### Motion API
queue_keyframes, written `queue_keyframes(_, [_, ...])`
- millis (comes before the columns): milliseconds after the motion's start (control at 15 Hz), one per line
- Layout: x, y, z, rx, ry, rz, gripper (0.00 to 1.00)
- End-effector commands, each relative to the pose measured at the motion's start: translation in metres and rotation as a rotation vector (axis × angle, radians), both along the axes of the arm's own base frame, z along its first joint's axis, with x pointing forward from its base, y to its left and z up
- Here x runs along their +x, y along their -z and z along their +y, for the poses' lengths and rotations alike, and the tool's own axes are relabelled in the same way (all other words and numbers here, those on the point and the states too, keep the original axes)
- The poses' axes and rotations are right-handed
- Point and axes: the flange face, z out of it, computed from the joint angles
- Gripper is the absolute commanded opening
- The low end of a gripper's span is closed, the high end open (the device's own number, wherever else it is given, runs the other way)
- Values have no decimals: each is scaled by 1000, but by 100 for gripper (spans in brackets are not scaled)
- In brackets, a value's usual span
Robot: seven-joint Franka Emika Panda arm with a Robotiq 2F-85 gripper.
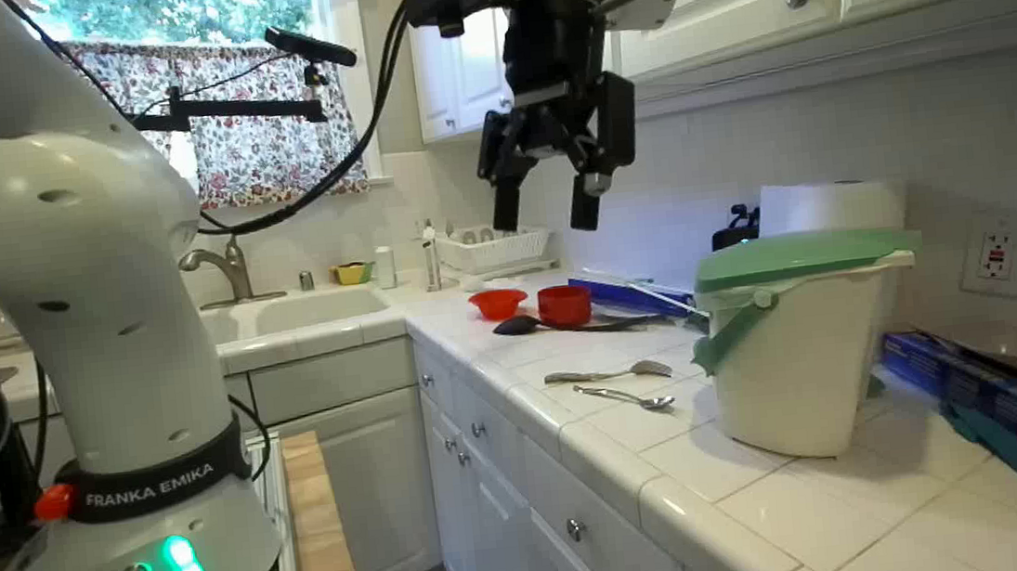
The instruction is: Use the fork to open the bin
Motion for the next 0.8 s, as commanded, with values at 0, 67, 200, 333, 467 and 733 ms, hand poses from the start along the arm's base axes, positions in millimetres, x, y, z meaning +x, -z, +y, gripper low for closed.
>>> queue_keyframes(0, [0,0,0,0,0,0,100])
queue_keyframes(67, [0,0,0,0,0,0,100])
queue_keyframes(200, [0,0,0,0,0,0,100])
queue_keyframes(333, [0,0,0,0,0,0,100])
queue_keyframes(467, [19,7,-12,-23,61,-35,100])
queue_keyframes(733, [76,36,-10,-74,66,-165,100])
